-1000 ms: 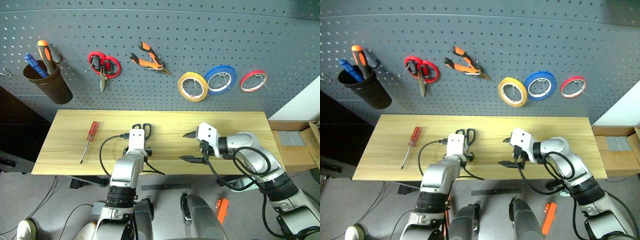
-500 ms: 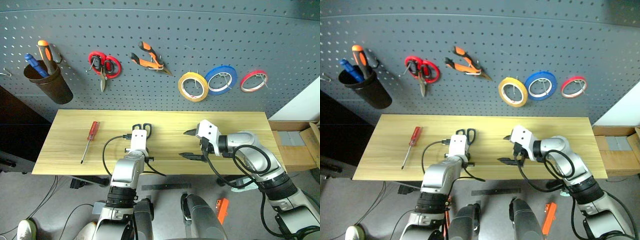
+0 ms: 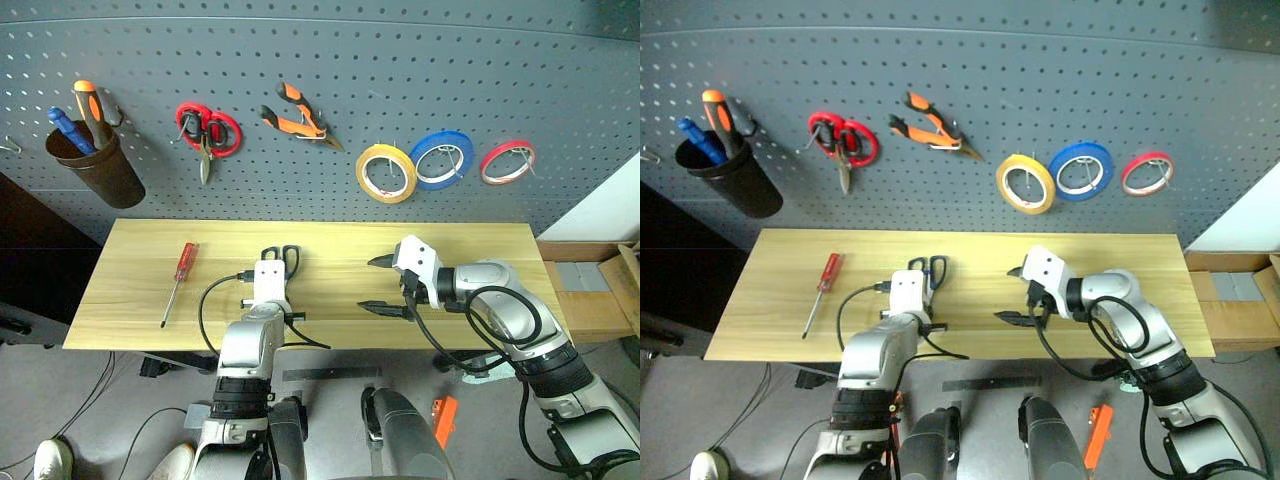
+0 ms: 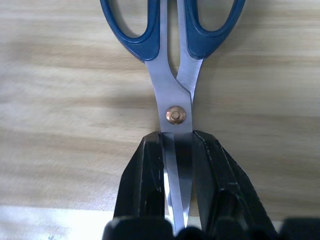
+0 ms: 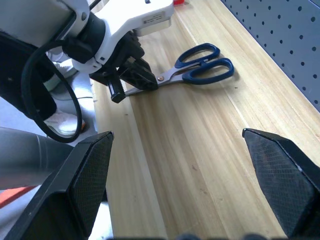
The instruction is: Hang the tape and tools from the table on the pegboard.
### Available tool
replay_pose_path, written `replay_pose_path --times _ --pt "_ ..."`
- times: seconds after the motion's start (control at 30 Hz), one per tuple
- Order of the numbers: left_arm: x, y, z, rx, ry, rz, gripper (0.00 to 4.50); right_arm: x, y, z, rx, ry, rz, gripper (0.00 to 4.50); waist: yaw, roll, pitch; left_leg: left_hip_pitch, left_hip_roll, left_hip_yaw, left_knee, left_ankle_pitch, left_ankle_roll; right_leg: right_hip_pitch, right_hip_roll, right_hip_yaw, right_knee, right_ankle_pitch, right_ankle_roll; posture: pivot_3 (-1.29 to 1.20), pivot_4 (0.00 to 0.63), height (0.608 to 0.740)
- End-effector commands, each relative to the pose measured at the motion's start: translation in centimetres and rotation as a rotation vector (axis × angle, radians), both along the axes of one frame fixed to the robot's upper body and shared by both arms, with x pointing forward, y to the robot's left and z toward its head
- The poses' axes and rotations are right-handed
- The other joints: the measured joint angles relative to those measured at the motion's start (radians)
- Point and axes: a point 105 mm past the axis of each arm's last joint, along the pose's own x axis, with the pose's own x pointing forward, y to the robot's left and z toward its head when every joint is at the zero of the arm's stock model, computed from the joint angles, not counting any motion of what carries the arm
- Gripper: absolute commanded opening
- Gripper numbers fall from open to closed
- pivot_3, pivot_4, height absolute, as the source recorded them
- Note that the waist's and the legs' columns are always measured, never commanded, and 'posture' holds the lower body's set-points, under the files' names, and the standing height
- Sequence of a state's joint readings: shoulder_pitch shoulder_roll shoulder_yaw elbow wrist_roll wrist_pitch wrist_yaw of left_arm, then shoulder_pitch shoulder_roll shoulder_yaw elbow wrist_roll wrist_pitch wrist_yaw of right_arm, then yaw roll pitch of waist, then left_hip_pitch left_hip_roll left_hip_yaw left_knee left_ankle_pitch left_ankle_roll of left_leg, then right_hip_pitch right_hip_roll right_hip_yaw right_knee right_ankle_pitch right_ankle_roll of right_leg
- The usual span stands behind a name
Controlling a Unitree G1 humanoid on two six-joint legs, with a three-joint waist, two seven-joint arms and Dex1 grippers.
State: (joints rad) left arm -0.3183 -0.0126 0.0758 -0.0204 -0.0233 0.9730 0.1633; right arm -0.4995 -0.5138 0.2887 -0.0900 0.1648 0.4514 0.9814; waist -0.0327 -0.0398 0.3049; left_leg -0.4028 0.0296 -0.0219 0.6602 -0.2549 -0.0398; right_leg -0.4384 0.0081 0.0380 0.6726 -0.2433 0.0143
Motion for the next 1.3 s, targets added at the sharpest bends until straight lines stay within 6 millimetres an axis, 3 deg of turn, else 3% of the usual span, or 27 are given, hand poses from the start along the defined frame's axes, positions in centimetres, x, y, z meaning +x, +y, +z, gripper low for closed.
replay_pose_path --times 0.03,0.17,0.4,0.67,0.87,1.03,1.3 --pt "0.1 0.8 2.8 0.087 -0.195 0.027 0.47 -0.6 0.3 2.3 0.088 -0.048 0.017 4.5 0.001 0.0 0.0 -0.001 0.001 0.0 0.0 0.0 0.0 -0.001 0.0 0.0 0.0 0.0 0.0 -0.01 0.269 0.74" --pt "-1.4 1.6 3.3 0.146 -0.262 0.042 0.47 -1.9 0.3 3.2 0.169 -0.012 0.019 4.5 0.004 0.0 -0.001 -0.005 0.001 -0.002 0.0 0.0 -0.001 -0.003 -0.003 -0.002 -0.001 0.0 0.0 0.0 0.245 0.74" --pt "-4.2 -0.2 6.5 0.166 -0.504 -0.157 0.47 -3.0 0.4 6.4 0.422 -0.035 -0.037 4.5 0.004 0.001 -0.007 -0.009 -0.002 -0.002 0.001 -0.001 -0.002 -0.004 -0.01 -0.004 -0.003 0.0 0.001 0.0 0.192 0.74" --pt "-7.1 1.0 8.5 0.344 -0.707 -0.217 0.47 -3.3 0.8 7.9 0.593 -0.007 -0.078 4.5 0.003 0.003 -0.053 -0.013 -0.002 -0.002 0.001 -0.001 -0.001 -0.005 -0.009 -0.005 -0.01 0.005 0.001 0.0 0.131 0.74" --pt "-6.9 2.2 12.0 0.431 -0.886 -0.147 0.47 -2.7 1.4 9.2 0.701 -0.019 -0.108 4.5 0.007 0.003 -0.092 -0.012 -0.002 0.0 0.002 0.001 0.001 -0.003 -0.008 -0.007 -0.01 0.003 0.005 0.01 0.095 0.74" --pt "-5.5 3.3 14.4 0.414 -0.975 -0.067 0.47 -1.8 2.3 10.5 0.755 -0.069 -0.113 4.5 0.006 0.001 -0.122 -0.01 -0.002 0.004 0.003 0.002 0.003 -0.001 -0.002 -0.004 -0.01 0.007 0.006 0.02 0.076 0.74" --pt "-3.8 5.1 13.8 0.249 -0.935 -0.001 0.47 -1.1 3.6 10.6 0.739 -0.098 -0.106 4.5 0.006 0.0 -0.148 0.001 -0.002 0.011 0.002 0.002 0.004 0.006 0.003 0.0 -0.009 0.008 0.005 0.03 0.069 0.74"
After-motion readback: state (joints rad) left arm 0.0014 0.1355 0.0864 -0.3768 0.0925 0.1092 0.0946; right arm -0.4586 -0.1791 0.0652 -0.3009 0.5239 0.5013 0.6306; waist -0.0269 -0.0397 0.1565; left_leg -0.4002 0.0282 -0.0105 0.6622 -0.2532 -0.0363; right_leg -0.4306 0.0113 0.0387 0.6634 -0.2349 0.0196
